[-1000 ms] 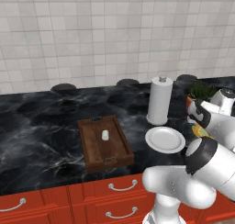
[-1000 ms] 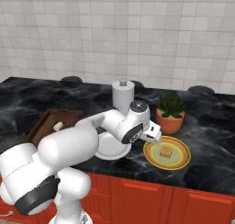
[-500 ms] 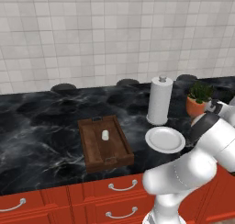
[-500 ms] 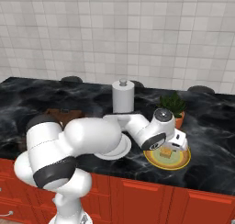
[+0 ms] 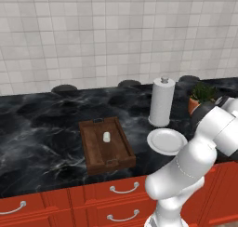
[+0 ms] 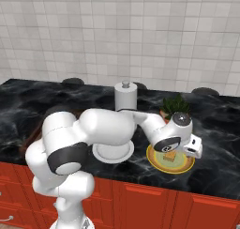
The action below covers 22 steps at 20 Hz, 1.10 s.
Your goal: Move the dessert items from the plates to the tray.
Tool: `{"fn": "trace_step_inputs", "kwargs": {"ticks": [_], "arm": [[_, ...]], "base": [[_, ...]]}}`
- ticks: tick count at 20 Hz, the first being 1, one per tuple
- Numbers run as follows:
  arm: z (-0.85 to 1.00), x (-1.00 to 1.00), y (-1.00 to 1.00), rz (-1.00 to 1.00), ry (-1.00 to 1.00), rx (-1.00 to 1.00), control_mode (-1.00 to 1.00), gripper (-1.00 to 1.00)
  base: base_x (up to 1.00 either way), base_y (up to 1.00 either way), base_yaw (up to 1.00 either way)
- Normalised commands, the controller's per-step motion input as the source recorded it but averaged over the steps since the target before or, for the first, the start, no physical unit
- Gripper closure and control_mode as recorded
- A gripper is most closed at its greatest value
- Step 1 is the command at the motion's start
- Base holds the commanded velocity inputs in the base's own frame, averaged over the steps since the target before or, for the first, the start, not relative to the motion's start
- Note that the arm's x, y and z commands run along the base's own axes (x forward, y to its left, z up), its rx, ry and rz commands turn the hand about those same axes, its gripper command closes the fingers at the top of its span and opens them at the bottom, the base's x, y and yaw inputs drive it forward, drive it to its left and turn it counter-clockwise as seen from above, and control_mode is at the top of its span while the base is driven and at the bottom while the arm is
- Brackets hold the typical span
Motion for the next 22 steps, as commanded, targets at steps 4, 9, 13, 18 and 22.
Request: {"fn": "trace_step_inputs", "kwargs": {"ticks": [4, 9, 13, 18, 22], "arm": [[-0.08, 0.33, 0.05, 0.0, 0.0, 0.0, -1.0, -1.0], [-0.14, 0.38, 0.32, 0.0, 0.02, 0.0, -1.0, -1.0], [-0.14, 0.14, 0.18, 0.0, 0.01, 0.0, -1.0, -1.0], [-0.14, 0.0, 0.01, 0.0, 0.02, 0.0, -1.0, -1.0], [-0.35, 0.0, 0.21, 0.0, 0.04, 0.0, -1.0, -1.0]], "base": [[0.0, 0.0, 0.0], [0.0, 0.0, 0.0], [0.0, 0.0, 0.0], [0.0, 0.0, 0.0], [0.0, 0.0, 0.0]]}}
